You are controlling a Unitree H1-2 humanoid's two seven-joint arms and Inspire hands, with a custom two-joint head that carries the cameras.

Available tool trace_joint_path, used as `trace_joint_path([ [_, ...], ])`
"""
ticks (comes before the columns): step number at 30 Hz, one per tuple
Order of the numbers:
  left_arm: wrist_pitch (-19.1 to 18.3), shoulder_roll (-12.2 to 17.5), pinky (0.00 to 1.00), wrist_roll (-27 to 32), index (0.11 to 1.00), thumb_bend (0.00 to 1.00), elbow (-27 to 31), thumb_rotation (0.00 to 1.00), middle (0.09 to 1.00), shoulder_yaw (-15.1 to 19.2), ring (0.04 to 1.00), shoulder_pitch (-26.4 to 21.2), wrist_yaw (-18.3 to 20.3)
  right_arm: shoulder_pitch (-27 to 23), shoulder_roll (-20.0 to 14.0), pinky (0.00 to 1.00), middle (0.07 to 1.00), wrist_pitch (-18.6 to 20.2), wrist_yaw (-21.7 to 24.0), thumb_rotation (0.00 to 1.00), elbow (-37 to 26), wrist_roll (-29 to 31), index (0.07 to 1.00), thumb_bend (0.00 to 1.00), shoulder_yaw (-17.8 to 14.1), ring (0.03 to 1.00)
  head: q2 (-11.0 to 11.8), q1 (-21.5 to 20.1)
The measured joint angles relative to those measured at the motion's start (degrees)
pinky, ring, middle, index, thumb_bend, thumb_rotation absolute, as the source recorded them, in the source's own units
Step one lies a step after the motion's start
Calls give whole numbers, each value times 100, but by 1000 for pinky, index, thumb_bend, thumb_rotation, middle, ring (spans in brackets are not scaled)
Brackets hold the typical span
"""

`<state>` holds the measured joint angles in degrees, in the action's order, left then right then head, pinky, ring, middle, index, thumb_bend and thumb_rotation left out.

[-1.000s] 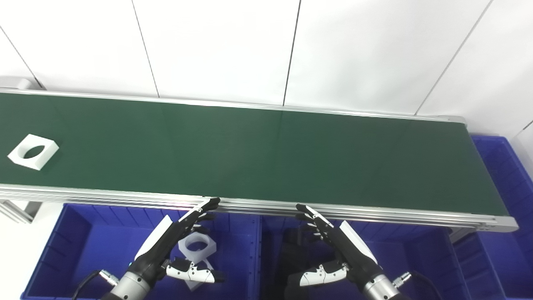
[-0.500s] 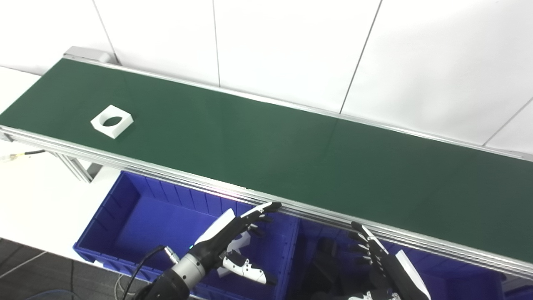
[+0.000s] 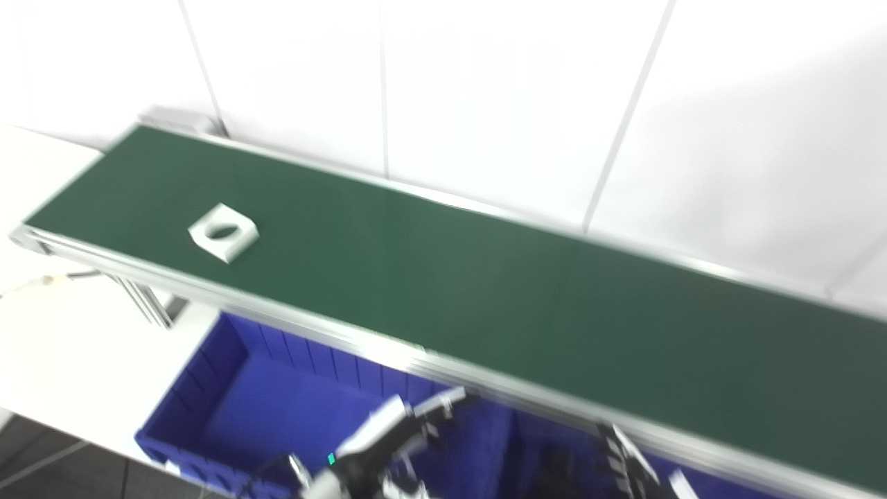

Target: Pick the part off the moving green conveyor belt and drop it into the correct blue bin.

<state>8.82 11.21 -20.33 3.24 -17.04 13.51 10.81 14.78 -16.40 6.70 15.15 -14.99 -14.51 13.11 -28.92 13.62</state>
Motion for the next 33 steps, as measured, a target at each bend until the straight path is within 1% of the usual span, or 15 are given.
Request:
trace_joint_path([
  [1,2,0,655,2,914,840,-5,248,925,-1,844,4,0,8,1,745,917,0,0,49,7,13,977,854,-5,854,87,44],
  [3,16,-2,647,14,909,846,-6,234,924,-1,842,2,0,18,0,751,917,0,1,46,49,30,979,856,-10,854,149,61],
  [5,29,-4,650,20,909,848,-12,244,924,-1,838,-1,-1,20,0,755,916,-2,0,47,83,30,981,858,-10,854,150,62],
  [6,48,-4,652,17,909,849,-22,249,925,-2,837,-2,-2,21,-1,756,915,-7,0,47,99,30,981,858,-12,854,202,96],
  [7,73,-4,658,10,908,853,-40,254,923,-6,837,-7,-6,23,0,761,916,-10,-1,19,116,38,981,857,-15,857,237,114],
  [10,123,-7,660,5,906,859,-147,258,920,-12,835,-34,-20,25,1,766,915,-14,-1,2,156,94,978,860,-31,859,290,149],
  [11,124,-11,665,3,904,866,-186,258,919,-12,837,-38,-24,26,1,767,917,-15,-2,0,168,122,981,860,-35,860,334,176],
  [13,134,-16,668,5,904,869,-201,260,919,-14,838,-35,-25,32,1,773,918,-16,-6,0,204,141,984,858,-40,863,334,176],
  [18,157,-42,641,7,895,883,-217,264,911,-13,826,-40,-76,34,7,782,920,-23,-15,0,254,177,992,864,-50,879,422,193],
  [21,276,-56,673,3,888,884,-345,278,903,-21,834,-64,-133,34,19,767,919,-23,-36,0,261,206,988,868,-61,873,492,211],
  [24,319,-65,667,1,888,885,-419,272,903,-31,829,-73,-137,33,20,800,914,-41,-48,0,294,206,979,876,-62,873,598,281],
  [26,365,-80,676,9,885,884,-486,252,900,-30,829,-90,-144,32,29,758,907,-101,-59,0,396,229,975,885,-73,865,633,299],
  [29,414,-102,680,21,884,887,-603,241,898,-30,831,-117,-146,25,41,664,903,-157,-138,0,533,175,975,895,-64,852,677,316],
  [31,424,-109,686,24,885,890,-610,237,900,-27,840,-125,-146,21,34,653,898,-330,-195,0,596,127,970,906,-62,830,703,316],
  [33,431,-118,677,60,879,891,-641,234,893,-21,834,-148,-146,-17,37,650,896,-468,-227,0,698,122,966,916,-60,835,704,299],
])
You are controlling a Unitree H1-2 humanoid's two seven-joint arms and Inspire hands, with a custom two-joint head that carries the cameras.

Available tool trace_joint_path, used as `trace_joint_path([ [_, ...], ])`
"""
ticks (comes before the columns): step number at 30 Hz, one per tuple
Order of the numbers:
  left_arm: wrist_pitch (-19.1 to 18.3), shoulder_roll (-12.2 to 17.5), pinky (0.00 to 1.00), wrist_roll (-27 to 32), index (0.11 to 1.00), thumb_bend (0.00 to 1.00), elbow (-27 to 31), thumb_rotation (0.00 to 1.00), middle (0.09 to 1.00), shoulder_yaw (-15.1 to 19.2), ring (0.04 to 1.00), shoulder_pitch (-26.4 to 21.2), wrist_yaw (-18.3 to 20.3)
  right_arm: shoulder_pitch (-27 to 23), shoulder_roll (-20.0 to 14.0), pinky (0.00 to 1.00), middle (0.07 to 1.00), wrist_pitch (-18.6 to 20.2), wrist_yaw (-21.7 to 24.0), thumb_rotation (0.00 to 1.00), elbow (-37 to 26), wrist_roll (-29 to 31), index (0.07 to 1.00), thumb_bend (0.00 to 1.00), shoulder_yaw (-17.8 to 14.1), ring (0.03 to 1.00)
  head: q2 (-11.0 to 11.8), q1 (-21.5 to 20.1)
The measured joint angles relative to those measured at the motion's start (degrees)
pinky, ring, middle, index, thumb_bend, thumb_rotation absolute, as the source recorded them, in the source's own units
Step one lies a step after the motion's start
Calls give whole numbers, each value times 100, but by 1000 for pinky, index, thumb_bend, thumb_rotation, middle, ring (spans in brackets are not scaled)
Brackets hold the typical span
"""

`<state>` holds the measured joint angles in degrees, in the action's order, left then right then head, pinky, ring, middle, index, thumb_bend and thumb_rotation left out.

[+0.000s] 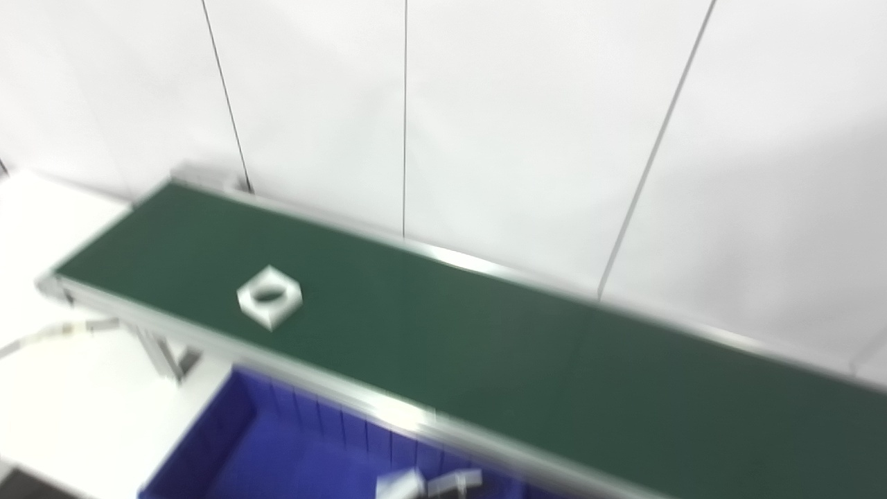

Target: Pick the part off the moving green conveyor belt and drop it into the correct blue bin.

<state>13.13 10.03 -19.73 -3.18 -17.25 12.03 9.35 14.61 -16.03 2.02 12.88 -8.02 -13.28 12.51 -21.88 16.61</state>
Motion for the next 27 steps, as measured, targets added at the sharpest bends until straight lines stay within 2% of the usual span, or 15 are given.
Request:
trace_joint_path([
  [4,1,-19,633,36,875,888,-15,239,893,27,822,-20,0,-24,12,622,905,-76,-6,0,27,21,970,910,-2,827,70,-9],
  [6,27,-31,598,37,875,880,-23,258,893,42,792,-21,-5,-29,13,644,896,-76,-6,0,28,24,962,916,-3,824,62,17],
  [9,247,-60,613,29,864,870,-79,236,874,84,786,-21,-117,-59,14,616,892,-83,-8,0,75,13,957,920,-3,806,105,-9],
  [15,510,-122,629,192,840,878,2,245,846,268,773,24,-292,-109,31,648,887,-156,-41,0,166,5,957,923,4,827,97,-70],
  [17,538,-181,638,286,831,878,299,230,835,329,776,107,-326,-113,40,636,891,-183,-43,0,170,7,958,929,10,834,105,-79],
  [20,547,-299,630,414,828,887,900,222,828,401,771,161,-362,-127,76,714,909,-186,-36,0,183,89,970,899,6,857,105,-79],
  [21,487,-308,620,399,826,893,1013,254,815,441,742,148,-360,-143,101,741,907,-186,-15,0,183,163,972,891,1,855,105,-79],
  [27,191,-402,638,268,817,909,1842,281,813,737,746,-23,-432,-128,114,735,896,-186,-4,0,179,253,959,904,-6,841,62,-106],
])
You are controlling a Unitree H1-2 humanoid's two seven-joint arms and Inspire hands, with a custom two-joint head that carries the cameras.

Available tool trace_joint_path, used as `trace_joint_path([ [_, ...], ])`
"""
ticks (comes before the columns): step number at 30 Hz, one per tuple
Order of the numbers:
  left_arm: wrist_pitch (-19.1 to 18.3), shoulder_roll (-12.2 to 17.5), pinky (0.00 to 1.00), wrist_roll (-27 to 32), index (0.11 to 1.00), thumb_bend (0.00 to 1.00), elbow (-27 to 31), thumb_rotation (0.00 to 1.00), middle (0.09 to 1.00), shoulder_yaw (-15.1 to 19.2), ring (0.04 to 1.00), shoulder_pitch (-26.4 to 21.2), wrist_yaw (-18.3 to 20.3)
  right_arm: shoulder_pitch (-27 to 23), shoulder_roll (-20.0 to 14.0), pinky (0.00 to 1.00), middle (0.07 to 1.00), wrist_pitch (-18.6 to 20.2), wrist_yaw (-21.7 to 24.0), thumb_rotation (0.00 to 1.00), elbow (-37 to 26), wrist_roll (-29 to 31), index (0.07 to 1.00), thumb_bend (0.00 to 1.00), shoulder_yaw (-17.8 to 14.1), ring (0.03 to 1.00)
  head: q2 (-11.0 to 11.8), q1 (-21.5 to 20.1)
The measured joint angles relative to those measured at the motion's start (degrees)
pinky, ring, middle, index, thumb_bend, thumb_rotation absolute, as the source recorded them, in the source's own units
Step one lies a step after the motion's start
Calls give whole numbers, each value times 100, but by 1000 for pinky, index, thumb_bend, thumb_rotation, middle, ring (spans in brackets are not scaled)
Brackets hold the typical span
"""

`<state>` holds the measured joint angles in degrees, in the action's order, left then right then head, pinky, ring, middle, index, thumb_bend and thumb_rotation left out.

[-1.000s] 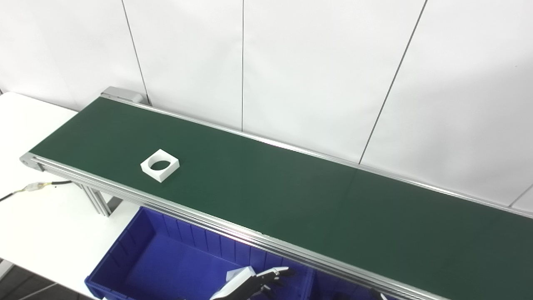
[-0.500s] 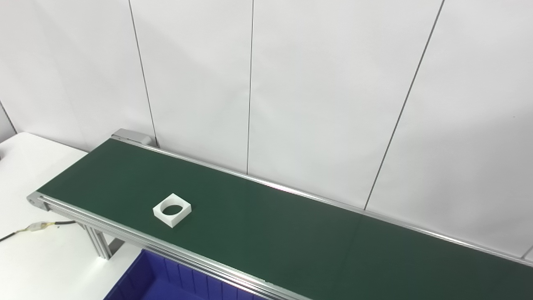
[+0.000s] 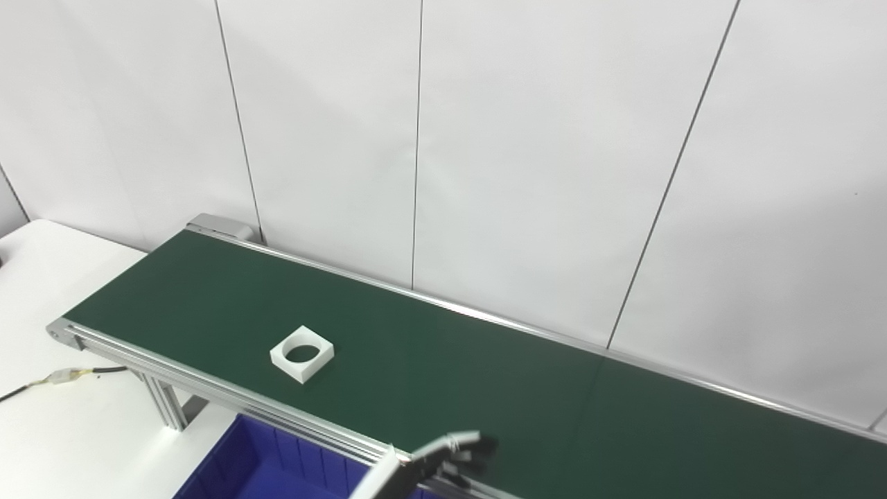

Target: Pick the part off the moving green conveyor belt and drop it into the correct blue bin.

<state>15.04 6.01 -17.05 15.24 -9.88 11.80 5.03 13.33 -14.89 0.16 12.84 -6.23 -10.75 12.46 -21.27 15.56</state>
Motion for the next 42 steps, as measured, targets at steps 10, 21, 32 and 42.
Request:
trace_joint_path([
  [10,-559,-78,704,-629,863,864,280,371,875,285,813,-357,-68,-8,-24,708,893,0,3,0,-37,-98,952,902,2,833,-79,-26],
  [21,-1210,-77,863,-1418,931,787,47,354,966,504,942,-962,-277,-10,-5,703,881,-18,5,0,-94,-98,944,914,1,822,-202,-158],
  [32,-1880,-16,785,-1864,949,758,-370,326,984,849,922,-1465,-535,-9,37,685,875,-19,-18,0,-136,-134,934,925,4,813,-290,-211],
  [42,-2296,161,814,-1965,953,789,-1135,318,991,1008,929,-1885,-676,-25,52,685,870,-24,-42,0,-166,-137,930,929,8,808,-325,-229],
])
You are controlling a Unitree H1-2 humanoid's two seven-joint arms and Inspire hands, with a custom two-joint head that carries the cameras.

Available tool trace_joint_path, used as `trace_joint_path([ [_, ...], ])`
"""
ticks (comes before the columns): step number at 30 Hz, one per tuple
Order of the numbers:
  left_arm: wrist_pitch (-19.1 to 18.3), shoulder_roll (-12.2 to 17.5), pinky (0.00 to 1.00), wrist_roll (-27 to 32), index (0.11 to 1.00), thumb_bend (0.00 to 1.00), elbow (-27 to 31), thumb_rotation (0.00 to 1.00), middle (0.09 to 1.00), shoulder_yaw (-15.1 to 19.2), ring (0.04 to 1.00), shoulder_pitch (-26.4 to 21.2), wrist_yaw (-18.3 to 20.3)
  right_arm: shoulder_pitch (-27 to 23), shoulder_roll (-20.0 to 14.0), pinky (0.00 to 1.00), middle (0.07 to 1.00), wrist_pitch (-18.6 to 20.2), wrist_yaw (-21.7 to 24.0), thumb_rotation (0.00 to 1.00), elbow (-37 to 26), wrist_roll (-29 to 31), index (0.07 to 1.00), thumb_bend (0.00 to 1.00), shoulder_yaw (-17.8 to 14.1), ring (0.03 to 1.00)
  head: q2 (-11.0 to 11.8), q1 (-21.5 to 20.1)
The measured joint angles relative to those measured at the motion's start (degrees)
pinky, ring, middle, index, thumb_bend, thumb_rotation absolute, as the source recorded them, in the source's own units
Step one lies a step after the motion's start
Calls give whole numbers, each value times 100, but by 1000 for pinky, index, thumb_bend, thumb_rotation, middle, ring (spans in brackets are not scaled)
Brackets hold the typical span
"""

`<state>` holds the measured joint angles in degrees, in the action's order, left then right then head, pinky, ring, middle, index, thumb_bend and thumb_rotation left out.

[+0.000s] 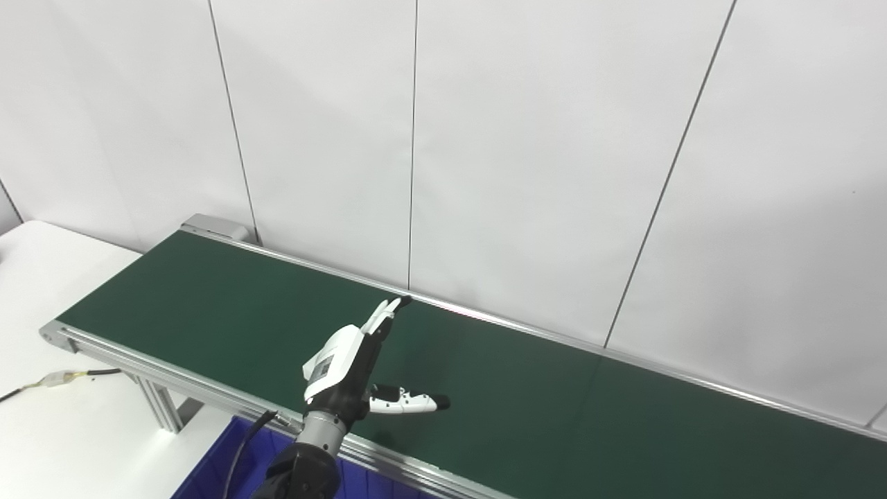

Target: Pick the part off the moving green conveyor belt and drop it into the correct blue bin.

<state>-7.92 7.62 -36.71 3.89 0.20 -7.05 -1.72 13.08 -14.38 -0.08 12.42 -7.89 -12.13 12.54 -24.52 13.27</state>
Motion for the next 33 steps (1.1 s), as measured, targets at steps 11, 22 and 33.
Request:
trace_joint_path([
  [11,-276,324,916,-179,938,786,-1024,235,1000,-99,983,-408,-365,-5,12,685,871,-37,-8,0,2,-2,925,927,11,808,26,-44],
  [22,-437,593,999,-453,914,789,-1662,174,1000,-396,1000,-605,-736,-12,10,673,873,-39,-9,17,2,-89,933,919,52,810,26,-53],
  [33,-765,654,996,-894,900,737,-1977,126,1000,-729,1000,-803,-1037,-12,14,674,876,-39,-9,3,2,-106,931,924,82,810,26,-97],
])
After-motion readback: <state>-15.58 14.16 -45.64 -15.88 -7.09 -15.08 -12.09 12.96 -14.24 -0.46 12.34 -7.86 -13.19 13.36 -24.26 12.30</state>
